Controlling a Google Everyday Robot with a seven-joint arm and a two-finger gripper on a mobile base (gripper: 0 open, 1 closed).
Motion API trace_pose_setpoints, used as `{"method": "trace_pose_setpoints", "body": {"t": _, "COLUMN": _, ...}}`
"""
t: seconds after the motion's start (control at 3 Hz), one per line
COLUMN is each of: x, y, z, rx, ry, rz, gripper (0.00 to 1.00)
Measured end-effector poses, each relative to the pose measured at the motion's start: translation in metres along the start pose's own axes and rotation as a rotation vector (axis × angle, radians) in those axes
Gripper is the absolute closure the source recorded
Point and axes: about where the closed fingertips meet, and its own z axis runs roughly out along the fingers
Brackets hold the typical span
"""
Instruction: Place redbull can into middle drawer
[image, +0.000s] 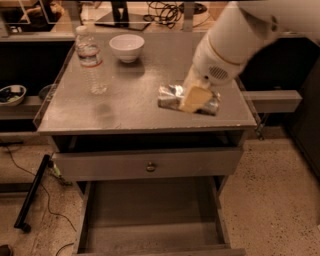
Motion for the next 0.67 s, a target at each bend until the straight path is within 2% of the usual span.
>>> {"method": "trace_pose_setpoints", "body": {"t": 0.33, "x": 0.0236, "y": 0.0264, "z": -0.0010, "rx": -0.001, "ry": 0.019, "rz": 0.040, "gripper": 1.00}}
{"method": "trace_pose_setpoints", "body": {"t": 0.67, "x": 0.0197, "y": 0.0202, "z": 0.0017, "rx": 0.006, "ry": 0.017, "rz": 0.031, "gripper": 1.00}}
